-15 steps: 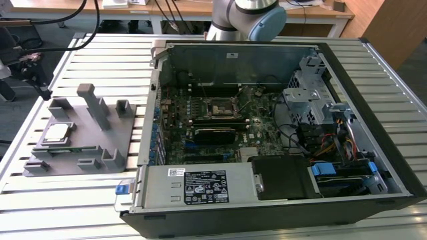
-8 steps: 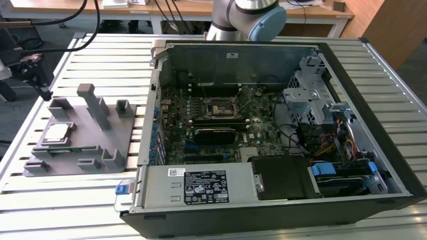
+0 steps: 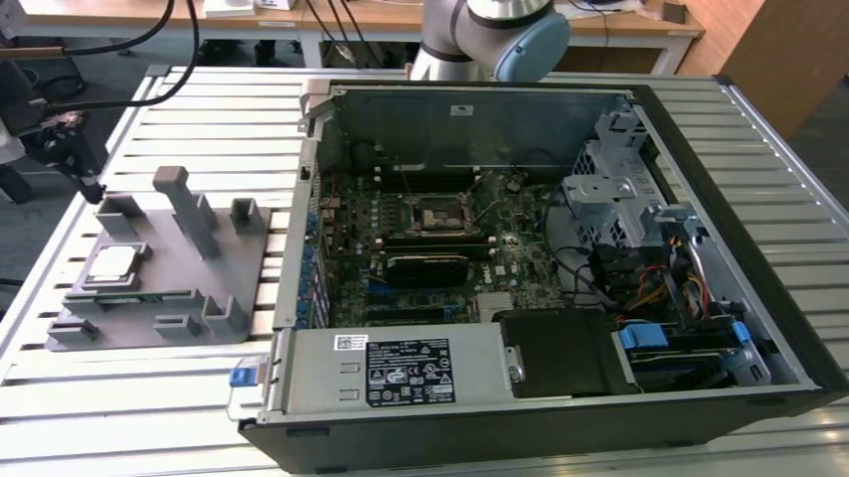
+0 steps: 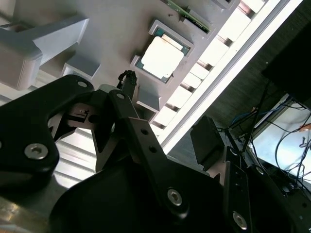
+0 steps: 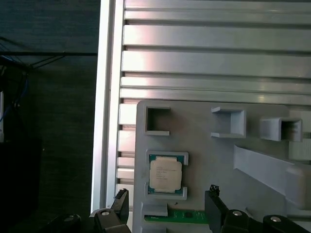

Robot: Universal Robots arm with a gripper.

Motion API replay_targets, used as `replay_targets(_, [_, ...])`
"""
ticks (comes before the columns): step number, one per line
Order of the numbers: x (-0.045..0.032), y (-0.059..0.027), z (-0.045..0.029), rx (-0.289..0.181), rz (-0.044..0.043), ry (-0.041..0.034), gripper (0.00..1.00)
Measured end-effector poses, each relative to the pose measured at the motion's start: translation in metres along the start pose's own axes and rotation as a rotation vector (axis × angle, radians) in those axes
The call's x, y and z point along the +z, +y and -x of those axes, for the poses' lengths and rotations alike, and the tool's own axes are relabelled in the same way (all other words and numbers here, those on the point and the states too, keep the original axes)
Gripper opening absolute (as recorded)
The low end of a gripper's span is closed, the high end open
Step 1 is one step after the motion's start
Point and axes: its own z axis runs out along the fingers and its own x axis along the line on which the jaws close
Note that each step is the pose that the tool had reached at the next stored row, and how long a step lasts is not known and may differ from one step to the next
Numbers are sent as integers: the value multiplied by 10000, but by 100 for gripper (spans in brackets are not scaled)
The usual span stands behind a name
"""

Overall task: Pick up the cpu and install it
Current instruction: 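Pick up the cpu and move it towards the insertion slot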

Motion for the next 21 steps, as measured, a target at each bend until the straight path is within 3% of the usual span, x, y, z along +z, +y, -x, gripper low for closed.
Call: replay_targets(21, [137,-33,4,1,0,0,72])
